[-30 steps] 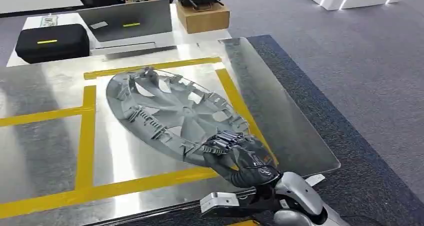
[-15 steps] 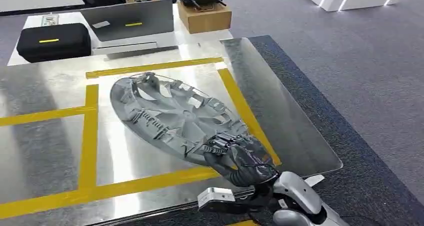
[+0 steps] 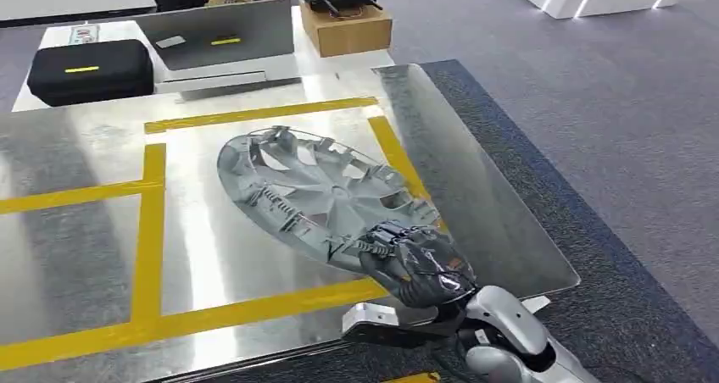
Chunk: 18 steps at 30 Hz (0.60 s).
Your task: Take the parts from the cabinet and place them on the table.
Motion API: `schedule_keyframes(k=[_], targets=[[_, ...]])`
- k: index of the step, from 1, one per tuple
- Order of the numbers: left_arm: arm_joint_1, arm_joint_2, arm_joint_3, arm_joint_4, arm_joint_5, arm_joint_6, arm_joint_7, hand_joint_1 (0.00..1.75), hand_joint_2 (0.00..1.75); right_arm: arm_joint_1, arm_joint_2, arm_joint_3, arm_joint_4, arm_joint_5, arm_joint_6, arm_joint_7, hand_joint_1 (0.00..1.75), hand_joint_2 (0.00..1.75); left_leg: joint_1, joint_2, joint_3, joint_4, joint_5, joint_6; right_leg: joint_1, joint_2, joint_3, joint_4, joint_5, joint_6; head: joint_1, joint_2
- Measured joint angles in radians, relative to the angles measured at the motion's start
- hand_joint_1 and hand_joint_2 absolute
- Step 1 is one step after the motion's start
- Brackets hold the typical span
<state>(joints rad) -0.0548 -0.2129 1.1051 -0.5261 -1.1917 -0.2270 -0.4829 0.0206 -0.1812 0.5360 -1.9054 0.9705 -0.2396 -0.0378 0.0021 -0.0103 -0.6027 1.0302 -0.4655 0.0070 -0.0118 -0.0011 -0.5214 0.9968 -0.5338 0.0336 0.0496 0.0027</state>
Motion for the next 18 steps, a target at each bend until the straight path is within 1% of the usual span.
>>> schedule_keyframes(k=[4,6,12,15,18], targets=[[-0.002,-0.008,-0.020,0.000,0.007,0.000,0.002,0.00,1.75,-0.011,0.005,0.002,0.021,0.032,0.007,0.005,1.75,1.75,0.000,0.000,0.000,0.000,0.000,0.000,0.000,0.000,0.000,0.000,0.000,0.000,0.000,0.000],[-0.002,-0.009,-0.034,0.000,0.015,-0.003,0.008,0.00,1.75,-0.021,0.013,0.013,0.031,0.068,0.018,0.010,1.75,1.75,0.000,0.000,0.000,0.000,0.000,0.000,0.000,0.000,0.000,0.000,0.000,0.000,0.000,0.000],[-0.002,-0.009,-0.078,0.000,0.037,-0.005,0.021,0.00,1.75,-0.059,0.023,0.089,0.063,0.105,0.040,0.003,1.75,1.75,0.000,0.000,0.000,0.000,0.000,0.000,0.000,0.001,0.000,0.000,0.000,0.000,0.000,0.000],[-0.008,-0.004,-0.116,0.005,0.053,-0.002,0.030,0.00,1.75,-0.106,0.022,0.150,0.088,0.103,0.085,-0.010,1.75,1.75,0.000,0.001,0.000,0.000,0.000,0.000,0.000,0.001,0.000,0.000,0.000,0.000,0.000,0.000],[-0.013,0.005,-0.142,0.013,0.063,0.002,0.035,0.00,1.75,-0.135,0.021,0.199,0.107,0.098,0.105,-0.017,1.75,1.75,0.001,0.000,0.000,0.000,0.000,0.000,0.000,0.000,0.000,0.000,0.000,0.000,0.000,0.000]])
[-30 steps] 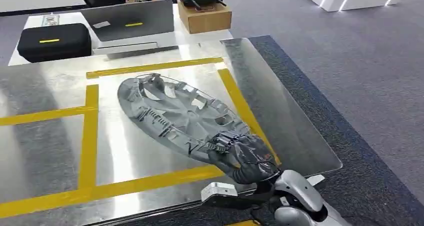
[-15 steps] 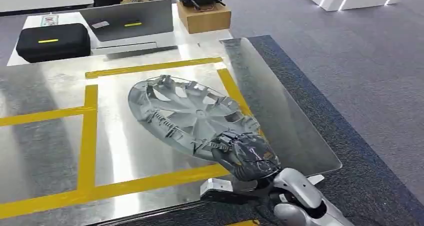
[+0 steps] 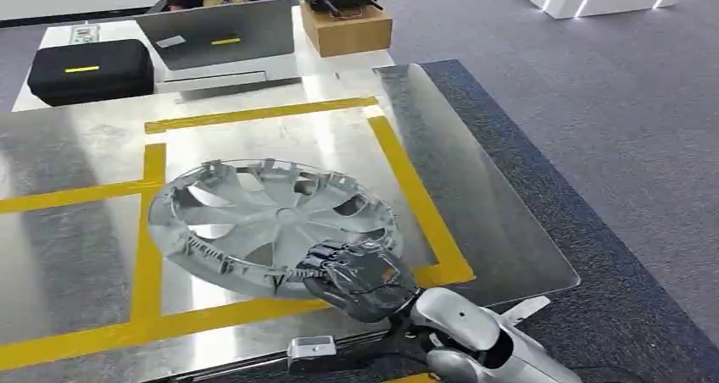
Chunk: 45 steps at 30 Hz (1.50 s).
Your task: Take the parts from the cabinet and place them on the table.
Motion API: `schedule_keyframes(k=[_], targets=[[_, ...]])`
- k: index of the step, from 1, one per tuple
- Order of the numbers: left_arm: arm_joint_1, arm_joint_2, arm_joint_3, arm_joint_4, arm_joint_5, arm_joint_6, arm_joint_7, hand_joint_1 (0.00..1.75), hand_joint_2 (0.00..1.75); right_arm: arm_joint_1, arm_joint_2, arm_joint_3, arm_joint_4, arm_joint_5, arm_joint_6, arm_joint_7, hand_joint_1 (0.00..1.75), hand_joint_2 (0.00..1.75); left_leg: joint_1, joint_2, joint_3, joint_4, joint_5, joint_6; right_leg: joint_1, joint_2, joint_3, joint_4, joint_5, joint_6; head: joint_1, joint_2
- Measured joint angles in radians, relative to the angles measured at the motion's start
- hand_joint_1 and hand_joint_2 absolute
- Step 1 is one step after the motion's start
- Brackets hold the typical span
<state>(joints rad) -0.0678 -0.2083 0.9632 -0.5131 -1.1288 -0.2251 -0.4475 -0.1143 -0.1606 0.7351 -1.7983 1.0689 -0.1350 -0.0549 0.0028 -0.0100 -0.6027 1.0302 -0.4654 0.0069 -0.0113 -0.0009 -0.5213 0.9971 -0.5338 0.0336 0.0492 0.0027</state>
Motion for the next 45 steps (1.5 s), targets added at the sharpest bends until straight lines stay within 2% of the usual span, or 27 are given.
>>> schedule_keyframes(k=[4,8,14,15,25,26,29,35,45], targets=[[-0.001,0.021,-0.032,0.015,0.030,0.015,0.000,0.00,1.75,-0.060,-0.006,0.060,0.022,-0.005,0.018,-0.011,1.75,1.75,0.000,0.000,0.000,0.000,0.000,0.000,0.000,0.001,0.000,0.000,0.000,0.000,0.001,0.000],[0.007,0.054,-0.055,0.028,0.053,0.001,-0.007,0.00,1.75,-0.129,-0.001,0.138,0.053,-0.028,0.035,-0.023,1.75,1.75,0.000,0.000,0.000,0.000,0.000,0.000,0.000,0.000,0.000,0.000,0.000,0.000,0.000,0.000],[0.012,0.078,-0.071,0.039,0.055,-0.002,-0.009,0.00,1.75,-0.167,0.005,0.177,0.080,-0.035,0.037,-0.023,1.75,1.75,0.000,0.000,0.000,0.000,0.000,0.000,0.000,0.000,0.000,0.001,0.000,0.000,0.000,0.000],[0.012,0.079,-0.071,0.042,0.056,-0.002,-0.009,0.00,1.75,-0.169,0.005,0.180,0.084,-0.038,0.037,-0.023,0.00,0.00,0.000,0.000,0.000,0.000,0.000,0.000,0.000,0.000,0.000,0.001,0.000,0.000,0.000,0.000],[0.012,0.095,-0.082,0.055,0.074,-0.009,-0.018,0.00,1.75,-0.200,0.016,0.200,0.095,-0.069,0.030,-0.024,0.00,0.00,0.000,0.000,0.000,0.000,0.000,0.000,0.000,0.001,0.000,0.000,0.000,0.000,0.000,0.000],[0.012,0.096,-0.084,0.056,0.076,-0.010,-0.019,0.00,0.00,-0.203,0.018,0.202,0.096,-0.071,0.029,-0.024,0.00,0.00,0.000,0.000,0.000,0.000,0.000,0.000,0.000,0.001,0.000,0.000,0.000,0.000,0.000,0.000],[0.013,0.109,-0.096,0.070,0.098,-0.012,-0.021,0.00,0.00,-0.220,0.034,0.211,0.102,-0.105,0.002,-0.020,0.00,0.00,0.000,0.000,0.000,0.000,0.000,0.000,0.000,0.000,0.000,0.001,0.000,0.000,0.000,0.000],[0.013,0.110,-0.119,0.077,0.116,-0.003,-0.021,0.00,0.00,-0.211,0.038,0.211,0.096,-0.225,-0.029,-0.073,0.00,0.00,0.000,0.000,0.000,0.000,0.000,0.000,0.000,0.000,0.000,0.001,0.000,0.000,0.000,0.000],[0.021,0.109,-0.131,0.079,0.136,0.001,-0.021,0.00,0.00,-0.154,0.038,0.170,0.038,-0.288,-0.097,-0.097,0.00,0.00,0.000,0.000,0.001,0.000,0.000,0.000,0.000,0.001,0.000,0.000,0.000,0.000,0.000,0.000]])
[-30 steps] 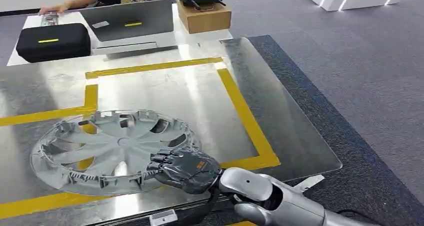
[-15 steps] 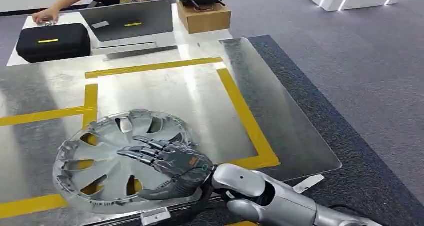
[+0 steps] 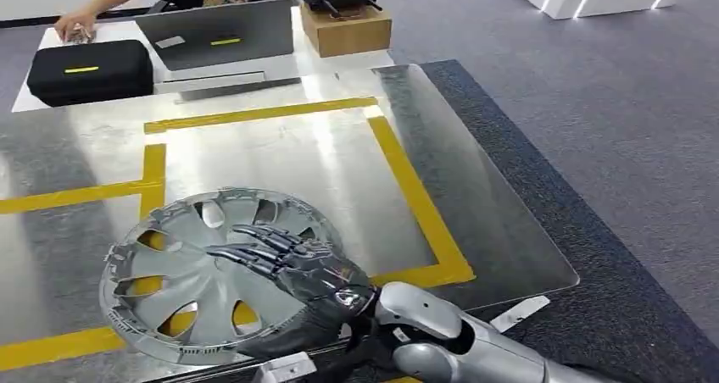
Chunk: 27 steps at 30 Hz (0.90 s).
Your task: Take the parts from the cabinet and place them on the table.
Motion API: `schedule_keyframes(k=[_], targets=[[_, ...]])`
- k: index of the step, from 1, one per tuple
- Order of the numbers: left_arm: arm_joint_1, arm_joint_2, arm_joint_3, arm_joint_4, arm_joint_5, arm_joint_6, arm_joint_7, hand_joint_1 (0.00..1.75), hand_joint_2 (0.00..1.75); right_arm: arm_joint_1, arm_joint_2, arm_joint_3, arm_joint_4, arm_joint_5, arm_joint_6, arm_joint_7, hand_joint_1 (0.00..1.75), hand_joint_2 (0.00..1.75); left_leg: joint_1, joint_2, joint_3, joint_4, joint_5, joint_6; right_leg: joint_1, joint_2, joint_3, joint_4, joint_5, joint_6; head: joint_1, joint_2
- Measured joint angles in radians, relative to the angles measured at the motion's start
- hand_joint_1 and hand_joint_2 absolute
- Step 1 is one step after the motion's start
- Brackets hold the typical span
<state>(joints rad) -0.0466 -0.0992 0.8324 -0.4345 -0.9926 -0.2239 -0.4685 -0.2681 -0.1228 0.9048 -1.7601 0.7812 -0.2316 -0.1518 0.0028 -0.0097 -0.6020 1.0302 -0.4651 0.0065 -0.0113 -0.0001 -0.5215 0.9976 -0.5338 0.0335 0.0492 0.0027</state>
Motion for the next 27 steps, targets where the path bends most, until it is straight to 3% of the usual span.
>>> schedule_keyframes(k=[5,12,13,15,16,17,20,21,22,23,25,26,27], targets=[[0.013,-0.002,-0.004,0.000,0.017,0.011,0.000,0.00,0.00,0.057,0.000,-0.060,-0.045,-0.046,-0.060,-0.025,0.00,0.00,0.000,0.000,0.000,0.000,0.000,0.000,0.000,0.000,0.000,0.000,0.000,0.000,0.000,0.000],[0.020,-0.006,-0.004,0.000,0.023,0.012,0.000,0.00,0.00,0.095,0.000,-0.119,-0.084,-0.073,-0.075,-0.048,0.00,0.00,0.000,0.000,0.000,0.000,0.000,0.000,0.000,-0.001,0.000,-0.001,0.000,0.000,0.000,0.000],[0.021,-0.005,-0.003,0.000,0.024,0.011,0.000,0.00,0.00,0.106,0.000,-0.129,-0.093,-0.083,-0.082,-0.055,0.00,0.00,-0.006,-0.001,-0.001,0.008,-0.003,0.012,-0.006,-0.002,0.003,-0.009,0.006,0.011,0.000,0.000],[0.026,-0.006,-0.003,0.000,0.030,0.011,0.000,0.00,0.00,0.129,0.000,-0.155,-0.122,-0.098,-0.086,-0.068,0.00,0.00,-0.006,-0.002,0.007,-0.015,0.009,0.023,-0.005,-0.001,0.010,-0.019,0.012,0.020,-0.001,0.000],[0.028,-0.012,-0.003,0.000,0.031,0.011,0.002,0.00,0.00,0.143,-0.001,-0.168,-0.137,-0.104,-0.086,-0.074,0.00,0.00,0.004,0.005,0.021,-0.038,0.021,0.025,-0.005,0.000,0.002,-0.011,-0.001,0.019,0.001,0.000],[0.029,-0.016,-0.003,0.000,0.031,0.011,0.003,0.00,0.00,0.156,-0.002,-0.183,-0.150,-0.112,-0.087,-0.084,0.00,0.00,0.004,0.005,0.027,-0.051,0.027,0.031,-0.002,-0.001,-0.010,0.020,-0.028,0.019,0.003,0.000],[0.033,-0.026,-0.003,0.000,0.029,0.017,0.017,0.00,0.00,0.203,-0.005,-0.225,-0.179,-0.125,-0.074,-0.105,0.00,0.00,0.004,0.007,0.022,-0.050,0.029,0.033,-0.005,0.000,-0.114,0.244,-0.133,0.021,0.003,0.000],[0.035,-0.027,-0.003,0.000,0.027,0.018,0.020,0.00,0.00,0.215,-0.008,-0.241,-0.185,-0.125,-0.067,-0.109,0.00,0.00,0.004,0.007,0.020,-0.048,0.030,0.032,-0.006,0.000,-0.137,0.285,-0.137,0.023,0.003,0.000],[0.035,-0.030,-0.003,0.000,0.024,0.018,0.022,0.00,0.00,0.222,-0.008,-0.248,-0.189,-0.126,-0.063,-0.110,0.00,0.00,0.005,0.007,0.018,-0.046,0.031,0.031,-0.009,0.000,-0.132,0.271,-0.115,0.025,0.003,0.000],[0.036,-0.035,-0.003,0.000,0.023,0.018,0.023,0.00,0.00,0.229,-0.009,-0.256,-0.193,-0.125,-0.062,-0.113,0.00,0.00,0.007,0.007,0.016,-0.041,0.030,0.026,-0.012,-0.001,-0.104,0.210,-0.072,0.028,0.002,0.000],[0.035,-0.040,-0.003,0.000,0.023,0.022,0.024,0.00,0.00,0.238,-0.009,-0.269,-0.201,-0.124,-0.055,-0.121,0.00,0.00,0.012,0.006,0.010,-0.025,0.025,0.012,-0.023,-0.002,-0.013,0.035,0.010,0.037,0.003,0.000],[0.035,-0.038,-0.003,-0.001,0.023,0.026,0.024,0.00,0.00,0.237,-0.009,-0.273,-0.203,-0.124,-0.053,-0.123,0.00,0.00,0.007,0.004,0.004,-0.016,0.023,0.002,-0.017,0.004,-0.005,0.011,-0.013,0.035,0.004,0.000],[0.035,-0.038,-0.003,-0.001,0.022,0.030,0.024,0.00,0.00,0.241,-0.009,-0.278,-0.207,-0.124,-0.051,-0.125,0.00,0.00,0.006,0.003,-0.001,-0.005,0.022,-0.005,-0.018,0.011,-0.008,0.010,0.001,0.017,0.002,0.000]])
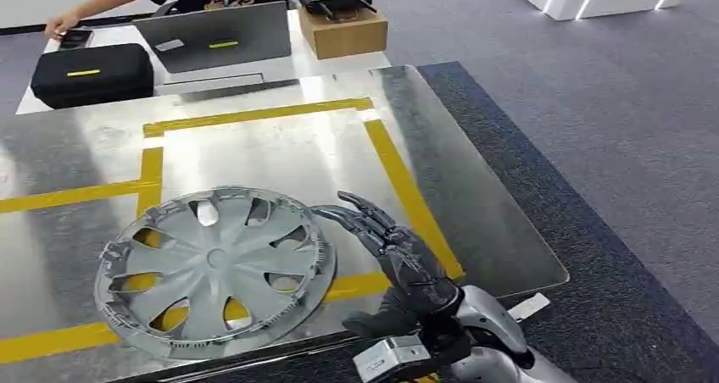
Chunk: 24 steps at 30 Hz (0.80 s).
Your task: Take the parts from the cabinet and place them on the table.
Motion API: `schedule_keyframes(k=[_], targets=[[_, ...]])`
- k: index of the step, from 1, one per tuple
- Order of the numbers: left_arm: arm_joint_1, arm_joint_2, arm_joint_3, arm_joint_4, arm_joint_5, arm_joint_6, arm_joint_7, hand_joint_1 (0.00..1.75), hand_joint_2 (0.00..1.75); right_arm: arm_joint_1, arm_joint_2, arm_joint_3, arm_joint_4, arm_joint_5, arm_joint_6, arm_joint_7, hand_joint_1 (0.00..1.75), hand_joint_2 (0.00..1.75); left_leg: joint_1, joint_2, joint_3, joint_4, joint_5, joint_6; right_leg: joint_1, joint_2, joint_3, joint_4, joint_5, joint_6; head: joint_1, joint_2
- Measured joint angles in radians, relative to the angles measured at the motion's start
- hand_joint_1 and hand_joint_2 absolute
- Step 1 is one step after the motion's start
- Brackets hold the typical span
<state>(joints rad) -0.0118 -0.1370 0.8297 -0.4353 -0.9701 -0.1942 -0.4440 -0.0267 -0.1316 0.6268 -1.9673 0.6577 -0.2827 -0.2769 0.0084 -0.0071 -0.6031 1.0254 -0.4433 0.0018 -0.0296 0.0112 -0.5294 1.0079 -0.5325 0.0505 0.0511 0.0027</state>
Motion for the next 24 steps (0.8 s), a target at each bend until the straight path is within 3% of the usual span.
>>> schedule_keyframes(k=[3,4,5,7,8,9,10,11,13,14,16,18,19,20,21,23,24], targets=[[0.002,0.000,0.000,0.000,-0.001,0.002,0.000,0.00,0.00,0.007,0.000,-0.009,-0.002,0.001,0.006,-0.001,0.00,0.00,0.003,-0.001,-0.006,-0.005,0.017,-0.020,0.004,0.000,-0.009,0.014,0.012,-0.021,0.000,0.000],[0.002,0.000,0.000,0.000,-0.001,0.002,0.000,0.00,0.00,0.007,0.000,-0.010,-0.002,0.002,0.008,-0.002,0.00,0.00,0.006,0.000,-0.011,0.001,0.003,-0.025,0.000,-0.004,-0.014,0.011,0.019,-0.032,-0.001,0.000],[0.003,-0.001,0.000,0.000,-0.001,0.002,0.000,0.00,0.00,0.008,0.000,-0.011,-0.005,0.003,0.008,-0.002,0.00,0.00,0.006,0.003,-0.021,0.025,-0.033,-0.028,0.000,-0.005,-0.020,0.011,0.024,-0.038,-0.003,0.000],[0.002,-0.002,0.000,0.000,-0.002,0.002,0.000,0.00,0.00,0.008,0.000,-0.013,-0.008,0.005,0.009,-0.003,0.00,0.00,0.006,0.003,-0.066,0.169,-0.135,-0.032,0.004,-0.009,-0.036,0.012,0.036,-0.047,-0.004,0.000],[0.002,-0.001,0.000,0.000,-0.002,0.002,0.000,0.00,0.00,0.010,0.000,-0.014,-0.008,0.005,0.010,-0.003,0.00,0.00,0.006,0.003,-0.090,0.250,-0.175,-0.033,0.008,-0.011,-0.045,0.012,0.043,-0.049,-0.004,0.000],[0.003,-0.001,0.001,0.000,-0.002,0.002,0.000,0.00,0.00,0.011,0.000,-0.014,-0.008,0.006,0.010,-0.003,0.00,0.00,0.006,0.003,-0.100,0.300,-0.195,-0.031,0.011,-0.012,-0.056,0.013,0.050,-0.050,-0.003,0.000],[0.004,0.000,0.001,0.000,0.000,0.003,0.000,0.00,0.00,0.010,0.000,-0.014,-0.008,0.007,0.011,-0.003,0.00,0.00,0.005,0.003,-0.086,0.297,-0.190,-0.028,0.013,-0.013,-0.065,0.013,0.057,-0.050,-0.003,0.000],[0.006,0.000,0.002,0.000,0.003,0.002,0.000,0.00,0.00,0.008,0.000,-0.014,-0.008,0.008,0.014,-0.004,0.00,0.00,0.004,0.003,-0.050,0.250,-0.166,-0.023,0.016,-0.013,-0.074,0.013,0.064,-0.050,-0.003,0.000],[0.006,0.004,0.011,-0.002,0.010,-0.004,-0.001,0.00,0.00,-0.001,0.003,-0.014,-0.008,0.010,0.022,-0.003,0.00,0.00,-0.001,0.003,0.073,0.059,-0.101,-0.005,0.019,-0.011,-0.088,0.013,0.079,-0.048,-0.003,0.000],[0.005,0.010,0.014,-0.005,0.011,-0.008,-0.002,0.00,0.00,-0.006,0.008,-0.013,-0.008,0.010,0.023,-0.002,0.00,0.00,-0.006,0.003,0.119,-0.021,-0.103,0.005,0.018,-0.012,-0.090,0.013,0.084,-0.045,-0.002,0.000],[0.004,0.015,0.018,-0.008,0.016,-0.016,-0.004,0.00,0.00,-0.015,0.012,-0.011,-0.008,0.013,0.024,0.000,0.00,0.00,-0.014,0.004,0.112,-0.030,-0.095,0.007,0.019,-0.015,-0.097,0.012,0.096,-0.030,-0.002,0.000],[0.011,0.021,0.021,-0.009,0.016,-0.018,-0.004,0.00,0.00,-0.020,0.016,-0.009,-0.008,0.013,0.024,0.001,0.00,0.00,-0.020,0.003,0.106,-0.028,-0.081,0.020,0.013,-0.017,-0.096,0.005,0.112,-0.017,-0.003,0.000],[0.013,0.021,0.022,-0.009,0.018,-0.018,-0.004,0.00,0.00,-0.022,0.017,-0.009,-0.008,0.013,0.024,0.001,0.00,0.00,-0.011,0.006,0.101,-0.046,-0.061,0.025,0.014,-0.015,-0.102,0.009,0.110,-0.012,-0.004,0.000],[0.012,0.022,0.023,-0.009,0.018,-0.018,-0.004,0.00,0.00,-0.022,0.017,-0.009,-0.008,0.013,0.024,0.002,0.00,0.00,-0.011,0.010,0.092,-0.047,-0.049,0.033,0.013,-0.014,-0.118,0.025,0.072,-0.010,-0.003,0.000],[0.011,0.025,0.023,-0.010,0.019,-0.018,-0.005,0.00,0.00,-0.024,0.017,-0.008,-0.008,0.013,0.024,0.002,0.00,0.00,-0.012,0.010,0.077,-0.047,-0.038,0.041,0.014,-0.012,-0.138,0.075,0.012,-0.009,0.001,0.000],[0.012,0.024,0.024,-0.011,0.019,-0.018,-0.005,0.00,0.00,-0.025,0.017,-0.008,-0.007,0.013,0.024,0.002,0.00,0.00,-0.015,0.010,0.049,-0.045,-0.019,0.042,0.014,-0.012,-0.170,0.220,-0.089,-0.005,0.002,0.000],[0.013,0.024,0.024,-0.011,0.019,-0.018,-0.005,0.00,0.00,-0.025,0.017,-0.007,-0.006,0.013,0.024,0.002,0.00,0.00,-0.016,0.011,0.033,-0.043,-0.008,0.042,0.014,-0.013,-0.179,0.281,-0.113,-0.004,0.002,0.000]])
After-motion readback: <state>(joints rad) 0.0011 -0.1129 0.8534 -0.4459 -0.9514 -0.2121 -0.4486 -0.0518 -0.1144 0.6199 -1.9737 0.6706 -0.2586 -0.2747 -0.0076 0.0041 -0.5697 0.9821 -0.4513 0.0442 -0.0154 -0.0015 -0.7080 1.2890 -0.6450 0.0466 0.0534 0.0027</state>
